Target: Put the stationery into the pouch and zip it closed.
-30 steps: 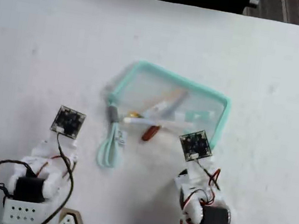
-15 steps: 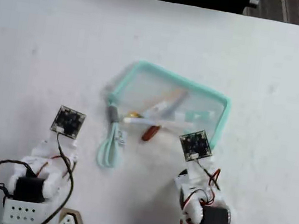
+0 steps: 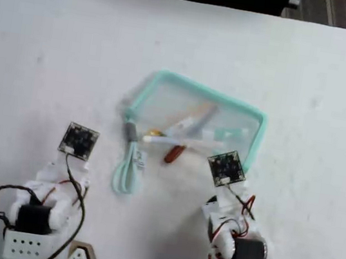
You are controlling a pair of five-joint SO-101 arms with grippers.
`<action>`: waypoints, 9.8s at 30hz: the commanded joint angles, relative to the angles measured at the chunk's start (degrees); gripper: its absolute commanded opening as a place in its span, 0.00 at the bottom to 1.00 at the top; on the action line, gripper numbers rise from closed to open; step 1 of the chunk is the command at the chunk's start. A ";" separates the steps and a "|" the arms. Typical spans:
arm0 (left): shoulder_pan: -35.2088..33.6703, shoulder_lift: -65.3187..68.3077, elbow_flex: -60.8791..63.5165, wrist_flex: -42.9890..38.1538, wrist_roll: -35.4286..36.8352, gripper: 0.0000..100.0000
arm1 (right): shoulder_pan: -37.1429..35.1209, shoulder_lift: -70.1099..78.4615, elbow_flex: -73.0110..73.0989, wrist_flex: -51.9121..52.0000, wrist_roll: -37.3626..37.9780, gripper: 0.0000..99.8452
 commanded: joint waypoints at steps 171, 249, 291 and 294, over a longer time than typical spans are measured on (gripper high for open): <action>-10.07 -0.57 -13.54 -12.66 2.02 0.02 | 0.57 -0.13 0.53 -38.37 0.53 0.02; -9.19 56.31 -31.12 -51.69 15.65 0.02 | -29.49 77.41 -67.87 -21.49 2.99 0.02; -3.74 37.85 -20.13 -51.52 12.40 0.02 | -34.68 119.25 -102.68 -1.54 -4.75 0.02; -5.76 37.85 -20.13 -51.78 16.00 0.02 | -34.77 122.07 -102.77 -5.23 -8.26 0.10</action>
